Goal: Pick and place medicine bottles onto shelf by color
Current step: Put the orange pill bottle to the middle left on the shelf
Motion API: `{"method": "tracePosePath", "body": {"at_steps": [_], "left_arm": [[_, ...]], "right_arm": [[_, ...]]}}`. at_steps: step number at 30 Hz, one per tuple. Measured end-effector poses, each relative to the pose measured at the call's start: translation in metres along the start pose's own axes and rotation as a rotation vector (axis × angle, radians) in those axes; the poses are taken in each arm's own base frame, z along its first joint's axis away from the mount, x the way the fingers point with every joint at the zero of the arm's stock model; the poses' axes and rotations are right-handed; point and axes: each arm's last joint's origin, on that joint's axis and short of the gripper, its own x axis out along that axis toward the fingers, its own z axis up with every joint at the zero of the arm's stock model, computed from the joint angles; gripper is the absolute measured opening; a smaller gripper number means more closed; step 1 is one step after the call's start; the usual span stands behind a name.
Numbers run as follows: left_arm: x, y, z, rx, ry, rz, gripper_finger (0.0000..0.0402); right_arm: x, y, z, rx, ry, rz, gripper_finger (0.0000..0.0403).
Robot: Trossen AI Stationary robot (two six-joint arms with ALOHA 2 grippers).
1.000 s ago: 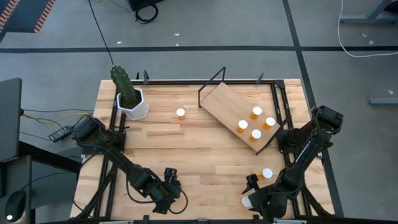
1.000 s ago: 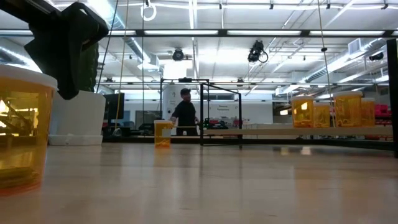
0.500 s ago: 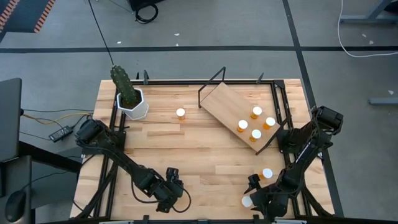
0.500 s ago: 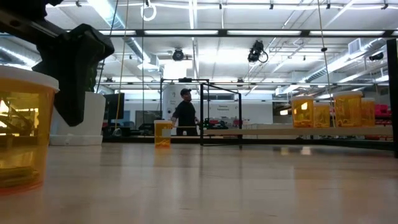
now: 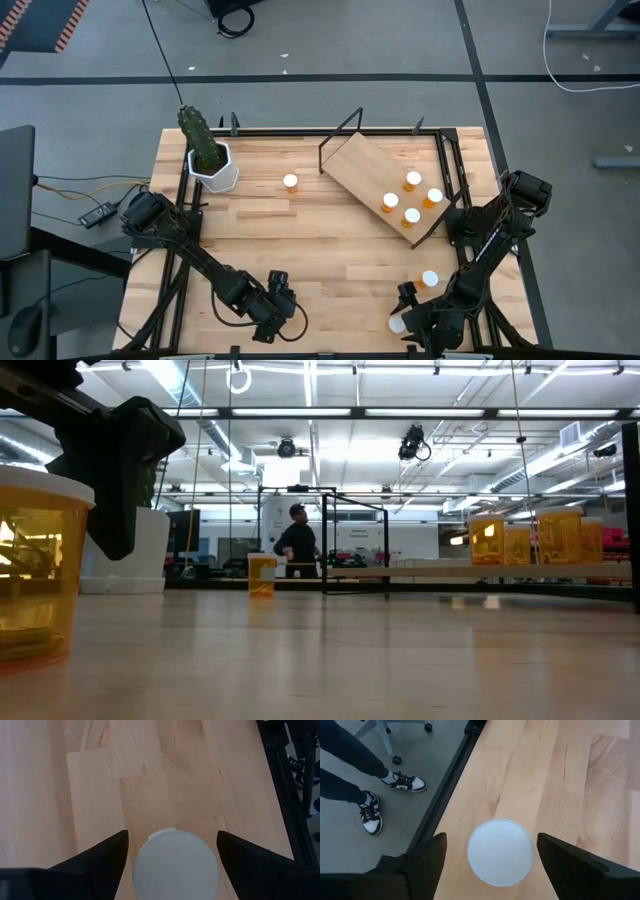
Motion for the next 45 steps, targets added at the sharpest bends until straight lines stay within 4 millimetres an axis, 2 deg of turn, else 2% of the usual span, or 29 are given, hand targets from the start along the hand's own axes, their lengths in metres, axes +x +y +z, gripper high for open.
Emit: {"method": "tracePosePath", "body": {"at_steps": [7,18,27,32,39,45], "left_arm": [[0.000,0.000,0.000,0.000,0.000,0.000,0.0294],[0.000,0.002,0.001,-0.004,0.001,0.003,0.0293],[0.005,0.021,0.009,-0.045,-0.001,0.033,0.0293],[0.007,0.031,0.013,-0.058,-0.003,0.048,0.0293],[0.007,0.035,0.015,-0.038,-0.004,0.054,0.0293],[0.007,0.035,0.015,-0.038,-0.003,0.054,0.0293]], "right_arm": [[0.000,-0.001,0.000,-0.007,-0.010,-0.024,0.0300],[0.000,-0.002,-0.002,-0.031,0.003,-0.040,0.0299],[0.014,0.003,-0.007,0.010,0.017,-0.014,0.0299],[0.015,0.002,-0.006,0.050,-0.008,-0.042,0.0297],[0.014,0.002,-0.006,0.057,-0.001,-0.038,0.0286],[0.014,0.002,-0.006,0.085,-0.006,-0.045,0.0261]]}}
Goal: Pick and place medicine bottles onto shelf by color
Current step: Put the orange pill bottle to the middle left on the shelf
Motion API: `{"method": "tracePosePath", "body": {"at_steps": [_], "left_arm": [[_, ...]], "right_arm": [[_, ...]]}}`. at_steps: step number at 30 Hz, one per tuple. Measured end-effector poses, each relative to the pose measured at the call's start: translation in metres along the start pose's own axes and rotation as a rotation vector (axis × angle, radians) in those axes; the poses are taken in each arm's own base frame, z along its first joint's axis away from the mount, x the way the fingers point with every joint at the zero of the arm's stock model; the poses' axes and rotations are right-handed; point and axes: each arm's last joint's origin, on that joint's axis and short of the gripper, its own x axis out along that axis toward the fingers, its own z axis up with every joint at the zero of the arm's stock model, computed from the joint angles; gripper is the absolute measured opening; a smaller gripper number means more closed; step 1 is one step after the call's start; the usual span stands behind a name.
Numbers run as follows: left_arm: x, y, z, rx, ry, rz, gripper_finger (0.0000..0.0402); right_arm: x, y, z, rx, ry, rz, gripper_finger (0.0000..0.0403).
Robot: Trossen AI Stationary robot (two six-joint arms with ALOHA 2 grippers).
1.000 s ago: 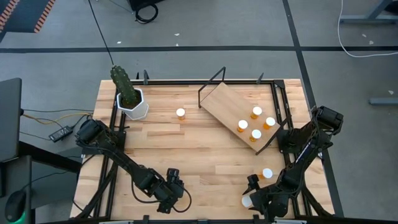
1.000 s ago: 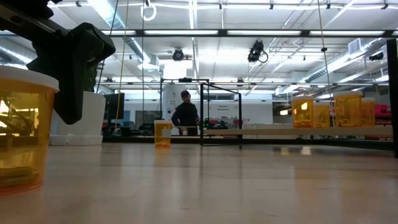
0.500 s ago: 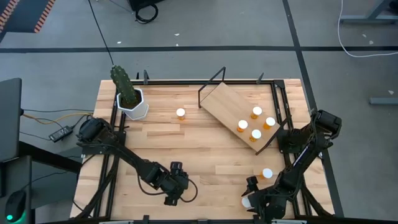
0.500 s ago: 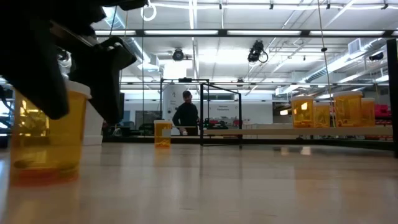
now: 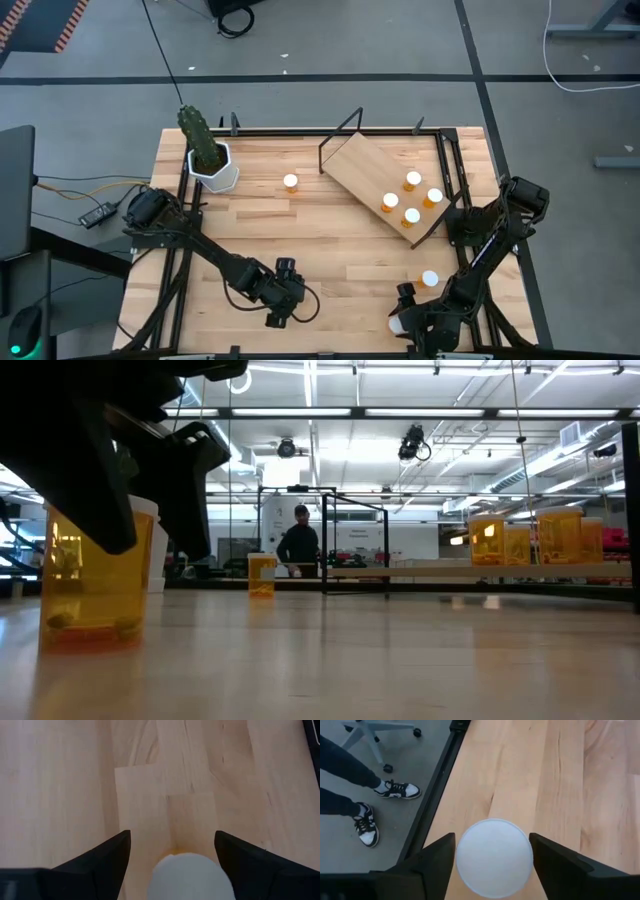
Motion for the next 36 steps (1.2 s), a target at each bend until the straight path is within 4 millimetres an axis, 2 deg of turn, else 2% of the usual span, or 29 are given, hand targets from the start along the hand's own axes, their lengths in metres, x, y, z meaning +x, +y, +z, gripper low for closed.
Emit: {"method": "tracePosePath", "body": {"at_steps": [8,14,18,24,31,36], "left_arm": [[0.001,0.004,0.001,0.001,0.001,0.006,0.0293],[0.004,0.018,0.007,0.011,0.002,0.028,0.0293],[0.007,0.036,0.013,0.036,0.004,0.054,0.0293],[0.012,0.066,0.021,0.148,0.015,0.097,0.0293],[0.015,0.096,0.026,0.114,0.024,0.140,0.0293],[0.016,0.107,0.028,0.089,0.026,0.155,0.0293]], "right_arm": [[0.000,-0.001,0.001,0.038,-0.004,-0.007,0.0223],[0.004,-0.012,0.014,0.103,-0.066,-0.090,0.0228],[0.007,-0.024,0.039,0.161,-0.097,-0.141,0.0229],[-0.002,-0.052,0.093,0.271,-0.103,-0.334,0.0227],[-0.039,-0.095,0.144,0.400,-0.070,-0.664,0.0228],[-0.068,-0.133,0.166,0.511,-0.047,-0.849,0.0228]]}}
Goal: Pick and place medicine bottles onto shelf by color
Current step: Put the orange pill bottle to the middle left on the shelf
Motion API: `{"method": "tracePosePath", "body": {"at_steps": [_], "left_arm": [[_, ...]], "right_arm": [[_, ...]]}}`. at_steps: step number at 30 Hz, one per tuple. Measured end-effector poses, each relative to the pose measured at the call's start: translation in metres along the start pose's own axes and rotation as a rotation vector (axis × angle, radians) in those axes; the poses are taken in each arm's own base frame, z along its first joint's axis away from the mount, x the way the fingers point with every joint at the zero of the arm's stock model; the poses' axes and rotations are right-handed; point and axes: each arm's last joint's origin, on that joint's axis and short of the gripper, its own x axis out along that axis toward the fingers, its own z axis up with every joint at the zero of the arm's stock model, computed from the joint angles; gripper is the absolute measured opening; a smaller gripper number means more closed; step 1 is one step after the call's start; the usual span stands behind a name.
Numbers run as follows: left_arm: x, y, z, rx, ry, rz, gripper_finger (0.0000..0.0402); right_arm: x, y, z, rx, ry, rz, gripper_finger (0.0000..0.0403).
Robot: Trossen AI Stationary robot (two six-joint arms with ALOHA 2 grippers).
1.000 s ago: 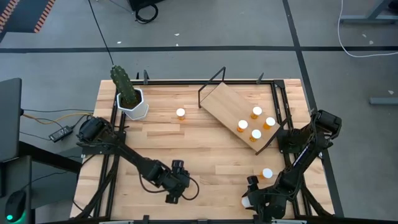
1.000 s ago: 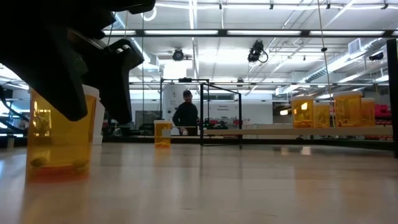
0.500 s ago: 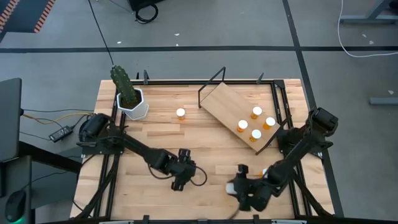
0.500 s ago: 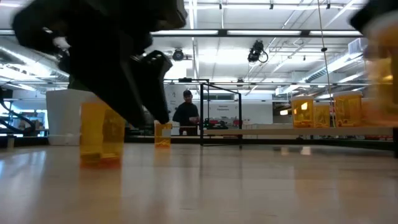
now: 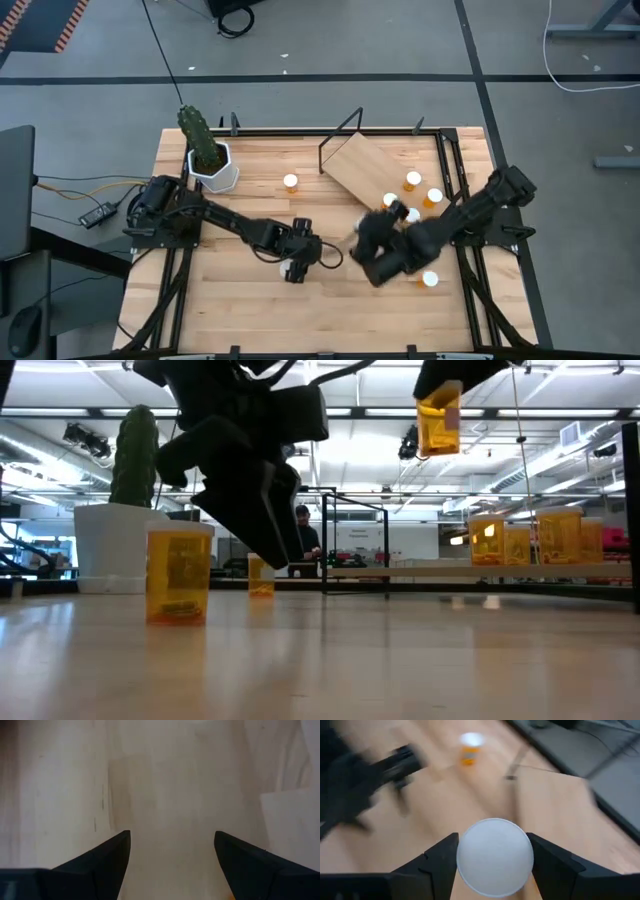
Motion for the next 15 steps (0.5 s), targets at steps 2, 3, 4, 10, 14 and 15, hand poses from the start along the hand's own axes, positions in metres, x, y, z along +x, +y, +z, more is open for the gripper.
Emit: {"method": "tracePosePath", "body": {"at_steps": [2,3,4,10,14,15], "left_arm": [[0.001,0.003,0.000,-0.006,0.001,0.003,0.0293],[0.001,0.003,0.000,-0.008,0.001,0.004,0.0293],[0.001,0.004,0.000,-0.010,0.002,0.005,0.0293],[0.002,0.008,0.002,-0.022,-0.012,0.009,0.0293],[0.002,0.012,0.006,-0.014,-0.053,0.015,0.0293],[0.002,0.014,0.007,-0.010,-0.060,0.016,0.0293]], "right_arm": [[0.002,-0.016,0.013,0.062,0.005,-0.050,0.0228],[0.003,-0.024,0.018,0.094,0.003,-0.070,0.0228],[0.004,-0.033,0.023,0.134,-0.001,-0.083,0.0228],[0.014,-0.097,0.045,0.342,-0.017,-0.194,0.0228],[0.027,-0.139,0.048,0.431,0.023,-0.265,0.0228],[0.031,-0.148,0.048,0.452,0.036,-0.275,0.0228]]}}
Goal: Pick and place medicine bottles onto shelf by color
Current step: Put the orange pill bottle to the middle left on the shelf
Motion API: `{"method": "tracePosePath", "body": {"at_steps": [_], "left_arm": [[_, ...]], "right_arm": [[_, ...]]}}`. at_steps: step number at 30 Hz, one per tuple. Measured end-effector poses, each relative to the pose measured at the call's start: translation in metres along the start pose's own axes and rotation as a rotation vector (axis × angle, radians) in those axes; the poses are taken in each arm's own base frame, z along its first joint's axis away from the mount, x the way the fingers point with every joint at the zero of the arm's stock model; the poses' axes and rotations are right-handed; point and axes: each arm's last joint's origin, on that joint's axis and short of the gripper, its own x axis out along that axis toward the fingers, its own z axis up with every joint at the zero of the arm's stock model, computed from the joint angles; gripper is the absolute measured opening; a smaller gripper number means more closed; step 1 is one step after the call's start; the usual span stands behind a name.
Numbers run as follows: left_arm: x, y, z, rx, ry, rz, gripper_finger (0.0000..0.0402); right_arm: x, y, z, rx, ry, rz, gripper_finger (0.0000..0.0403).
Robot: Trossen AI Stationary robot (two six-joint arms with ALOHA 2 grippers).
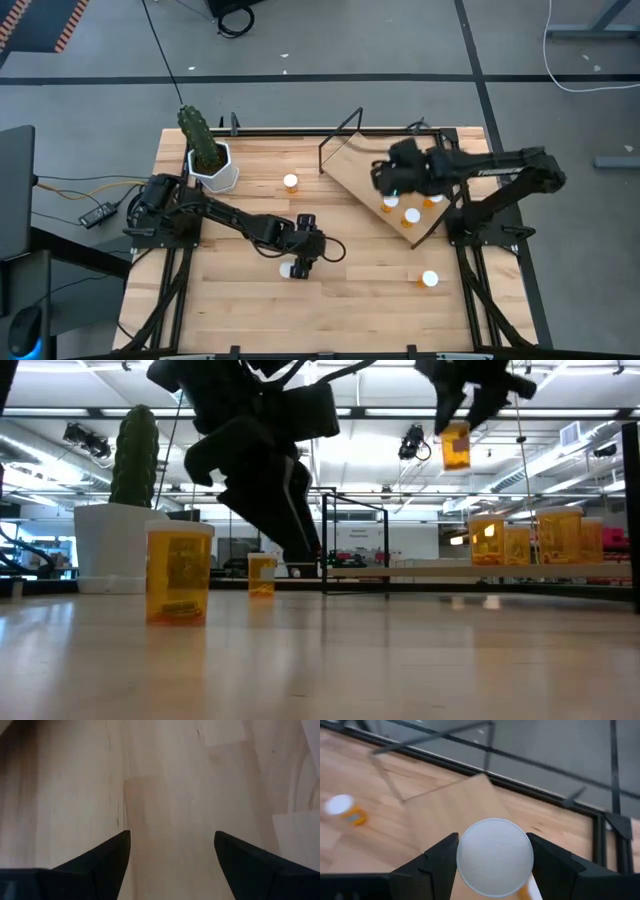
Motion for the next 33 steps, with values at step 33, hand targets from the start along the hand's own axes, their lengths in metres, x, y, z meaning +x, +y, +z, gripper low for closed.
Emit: {"method": "tracePosePath", "body": {"at_steps": [33], "left_arm": [[-0.105,0.088,0.107,-0.512,-0.275,0.102,0.0293]], "right_arm": [[0.139,-0.066,-0.031,-0.112,0.115,0.213,0.0228]]}}
